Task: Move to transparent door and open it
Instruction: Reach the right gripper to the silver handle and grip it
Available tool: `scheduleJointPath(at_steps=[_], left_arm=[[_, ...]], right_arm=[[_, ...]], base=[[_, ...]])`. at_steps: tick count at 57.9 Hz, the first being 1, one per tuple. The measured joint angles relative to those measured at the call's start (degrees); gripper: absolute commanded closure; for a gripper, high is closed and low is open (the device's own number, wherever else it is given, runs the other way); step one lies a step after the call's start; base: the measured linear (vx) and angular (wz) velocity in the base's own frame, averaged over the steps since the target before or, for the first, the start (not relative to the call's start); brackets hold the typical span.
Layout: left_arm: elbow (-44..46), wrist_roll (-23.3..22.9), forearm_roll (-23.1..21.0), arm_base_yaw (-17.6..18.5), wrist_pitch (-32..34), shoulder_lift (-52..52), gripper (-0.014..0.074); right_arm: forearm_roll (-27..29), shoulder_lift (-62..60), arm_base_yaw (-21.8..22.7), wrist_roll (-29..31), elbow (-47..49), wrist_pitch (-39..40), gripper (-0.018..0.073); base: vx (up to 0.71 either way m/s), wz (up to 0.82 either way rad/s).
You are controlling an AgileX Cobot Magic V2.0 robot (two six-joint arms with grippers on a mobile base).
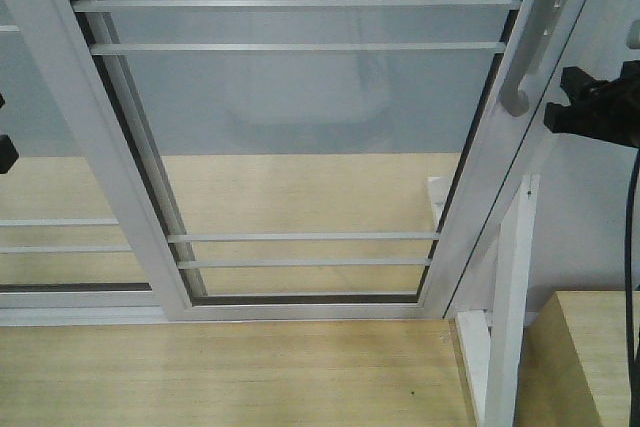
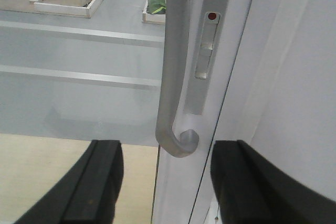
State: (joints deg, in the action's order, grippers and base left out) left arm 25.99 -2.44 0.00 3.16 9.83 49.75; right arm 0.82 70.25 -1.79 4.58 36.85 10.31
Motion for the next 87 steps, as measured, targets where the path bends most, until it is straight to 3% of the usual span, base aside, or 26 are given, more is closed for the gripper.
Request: scheduleJointPath(at_steps=[23,42,50,69,87], left_arm=[[0.0,0.0,0.0,0.0,-0.23,0.0,0.0125],[0.0,0.0,0.0,0.0,-0.23,0.0,0.0125],[0.0,0.0,0.0,0.0,-0.23,0.0,0.0125],[0.0,0.0,0.0,0.0,-0.23,0.0,0.0125],[0.0,0.0,0.0,0.0,-0.44,0.0,0.0125]], right_arm=[[-0.2,20.89,0.0,0.26,19.07,4.81,0.0101],[-0.2,31.16,0.0,0.26,28.77,4.81,0.0101],[-0.2,33.48,0.0,0.26,31.08,4.81,0.0115],[0.05,36.65,-0.07,0.26,33.81,5.64,0.026],[0.65,36.76,-1.59,0.15,33.81,5.96,0.0266]], base=[[0.0,0.0],[0.0,0.0],[0.0,0.0],[0.0,0.0],[0.0,0.0]])
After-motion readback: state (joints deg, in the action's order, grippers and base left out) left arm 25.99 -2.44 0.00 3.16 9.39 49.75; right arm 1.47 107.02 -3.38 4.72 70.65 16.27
